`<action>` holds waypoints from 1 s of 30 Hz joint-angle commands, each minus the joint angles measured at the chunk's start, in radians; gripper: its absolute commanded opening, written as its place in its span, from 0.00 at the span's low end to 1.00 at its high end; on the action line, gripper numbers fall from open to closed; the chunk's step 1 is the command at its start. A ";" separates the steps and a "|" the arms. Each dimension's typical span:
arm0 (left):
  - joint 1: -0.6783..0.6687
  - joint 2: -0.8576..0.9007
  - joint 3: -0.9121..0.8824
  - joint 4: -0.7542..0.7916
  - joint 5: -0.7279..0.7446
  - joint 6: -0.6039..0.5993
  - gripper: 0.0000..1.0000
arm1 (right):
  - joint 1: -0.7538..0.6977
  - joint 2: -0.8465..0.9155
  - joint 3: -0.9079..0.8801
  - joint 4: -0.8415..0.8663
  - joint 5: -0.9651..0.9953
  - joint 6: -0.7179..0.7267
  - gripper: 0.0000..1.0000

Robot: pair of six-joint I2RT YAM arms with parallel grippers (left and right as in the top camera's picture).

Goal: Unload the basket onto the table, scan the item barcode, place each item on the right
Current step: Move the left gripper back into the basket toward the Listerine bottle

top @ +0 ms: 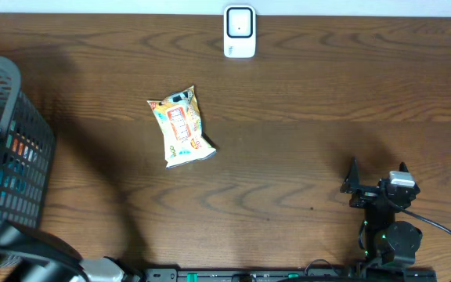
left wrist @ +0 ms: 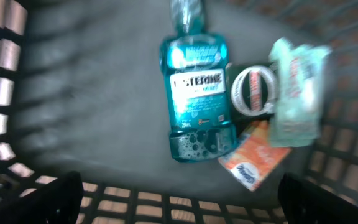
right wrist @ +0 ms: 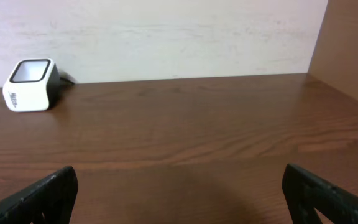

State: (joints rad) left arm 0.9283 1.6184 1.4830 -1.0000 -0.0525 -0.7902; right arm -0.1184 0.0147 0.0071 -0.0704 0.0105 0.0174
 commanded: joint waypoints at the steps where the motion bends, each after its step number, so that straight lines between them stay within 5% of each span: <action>1: -0.001 0.101 0.000 0.024 0.044 -0.027 0.98 | -0.002 -0.008 -0.002 -0.004 -0.006 -0.008 0.99; 22: 0.000 0.436 0.000 0.171 0.008 -0.014 0.99 | -0.002 -0.007 -0.002 -0.004 -0.005 -0.008 0.99; 27: 0.000 0.464 0.000 0.113 0.008 0.007 0.59 | -0.002 -0.007 -0.002 -0.004 -0.006 -0.008 0.99; 30: 0.000 0.459 0.000 0.094 0.008 0.008 0.47 | -0.002 -0.007 -0.002 -0.004 -0.006 -0.008 0.99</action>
State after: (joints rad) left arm 0.9260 2.0163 1.5135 -0.8722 -0.0322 -0.7967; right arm -0.1184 0.0147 0.0071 -0.0708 0.0105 0.0174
